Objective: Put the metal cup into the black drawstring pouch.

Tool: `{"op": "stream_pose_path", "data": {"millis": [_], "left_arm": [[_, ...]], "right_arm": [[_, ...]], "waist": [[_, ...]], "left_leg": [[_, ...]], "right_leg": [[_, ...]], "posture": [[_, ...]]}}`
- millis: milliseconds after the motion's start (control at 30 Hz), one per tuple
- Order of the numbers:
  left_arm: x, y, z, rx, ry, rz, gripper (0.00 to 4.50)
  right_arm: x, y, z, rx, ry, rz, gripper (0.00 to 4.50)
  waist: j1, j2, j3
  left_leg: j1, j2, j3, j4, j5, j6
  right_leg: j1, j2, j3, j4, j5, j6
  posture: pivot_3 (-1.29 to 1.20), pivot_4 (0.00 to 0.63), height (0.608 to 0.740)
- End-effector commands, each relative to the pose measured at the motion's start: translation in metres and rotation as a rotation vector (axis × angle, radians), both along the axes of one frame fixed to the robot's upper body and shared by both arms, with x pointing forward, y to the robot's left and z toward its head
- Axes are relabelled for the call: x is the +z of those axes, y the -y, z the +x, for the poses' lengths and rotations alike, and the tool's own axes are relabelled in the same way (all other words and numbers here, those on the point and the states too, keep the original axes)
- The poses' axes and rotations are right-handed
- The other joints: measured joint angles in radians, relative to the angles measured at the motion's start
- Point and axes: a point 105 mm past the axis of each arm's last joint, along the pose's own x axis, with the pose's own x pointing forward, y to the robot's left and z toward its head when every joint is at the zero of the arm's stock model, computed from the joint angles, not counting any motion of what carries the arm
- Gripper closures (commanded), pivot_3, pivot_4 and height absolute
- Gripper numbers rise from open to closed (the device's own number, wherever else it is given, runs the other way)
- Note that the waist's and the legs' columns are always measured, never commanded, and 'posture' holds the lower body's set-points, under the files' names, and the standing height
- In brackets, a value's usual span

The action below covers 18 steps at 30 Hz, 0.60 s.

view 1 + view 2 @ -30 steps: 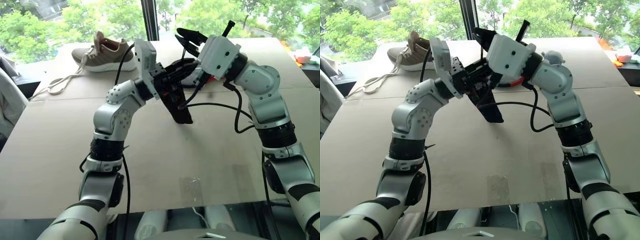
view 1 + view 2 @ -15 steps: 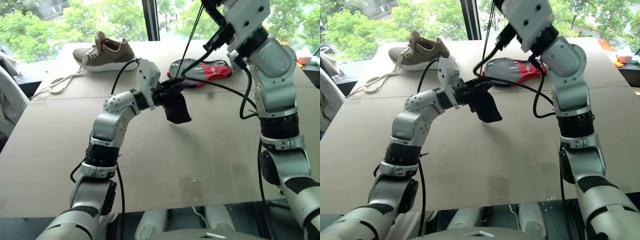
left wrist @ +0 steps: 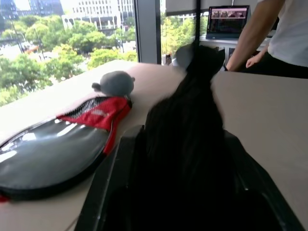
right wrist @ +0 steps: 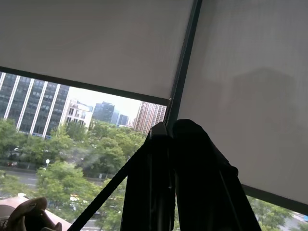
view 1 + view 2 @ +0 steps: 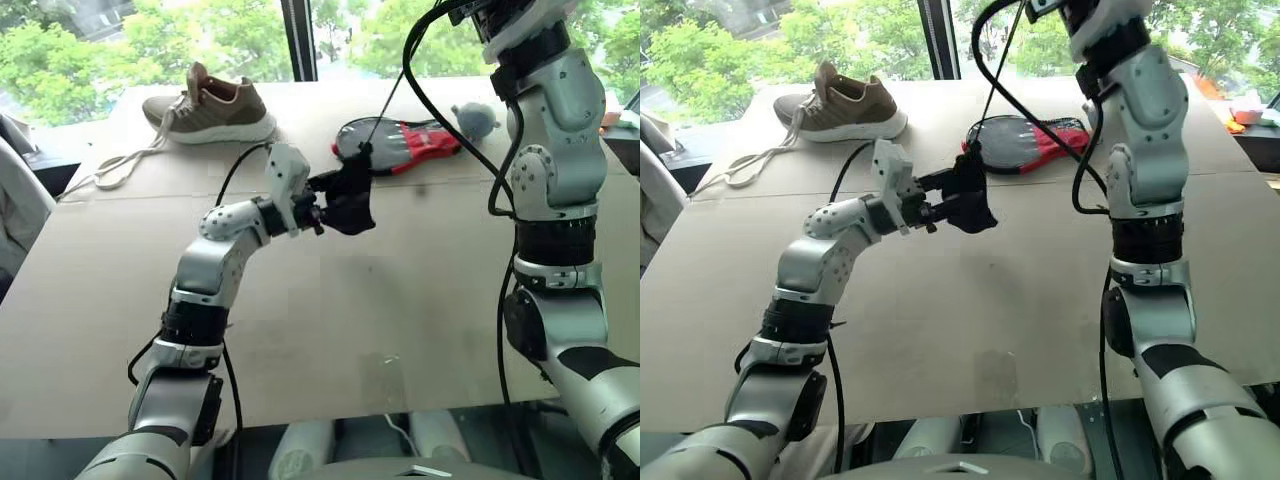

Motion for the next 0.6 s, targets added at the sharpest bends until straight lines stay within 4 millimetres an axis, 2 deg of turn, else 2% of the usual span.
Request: {"op": "stream_pose_path", "data": {"millis": [33, 133, 433, 600], "left_arm": [[0.002, -0.009, 0.001, 0.026, -0.008, -0.001, 1.19], [-0.005, -0.019, 0.003, 0.061, -0.012, 0.029, 1.19], [-0.009, -0.046, -0.002, 0.128, -0.046, -0.003, 1.19], [-0.018, -0.076, -0.006, 0.218, -0.079, 0.025, 1.19]], "right_arm": [[0.022, -0.012, -0.036, 0.114, 0.119, -0.022, 4.50], [0.012, -0.016, -0.037, 0.134, 0.094, -0.070, 4.50], [-0.001, -0.019, -0.041, 0.179, 0.049, -0.116, 4.50], [-0.015, -0.015, -0.036, 0.184, -0.010, -0.164, 4.50]], "waist": [[-0.001, 0.000, 0.000], [-0.007, 0.000, 0.000], [-0.016, 0.000, 0.000], [-0.019, 0.000, 0.000]], "left_leg": [[0.000, 0.000, 0.000, 0.000, 0.000, 0.000], [0.000, 0.000, 0.000, 0.001, 0.000, 0.000], [0.000, 0.000, 0.000, 0.000, 0.000, 0.000], [0.001, 0.000, 0.000, 0.000, 0.000, 0.000]], "right_leg": [[0.000, 0.000, 0.000, 0.000, 0.000, 0.000], [0.000, 0.000, 0.000, 0.001, 0.000, 0.000], [0.000, -0.001, 0.000, 0.001, 0.000, 0.000], [0.000, -0.001, 0.000, 0.001, 0.000, 0.000]], "posture": [[0.00, 0.150, 0.736], [0.00, 0.150, 0.736], [0.00, 0.150, 0.736], [0.00, 0.150, 0.736]]}}
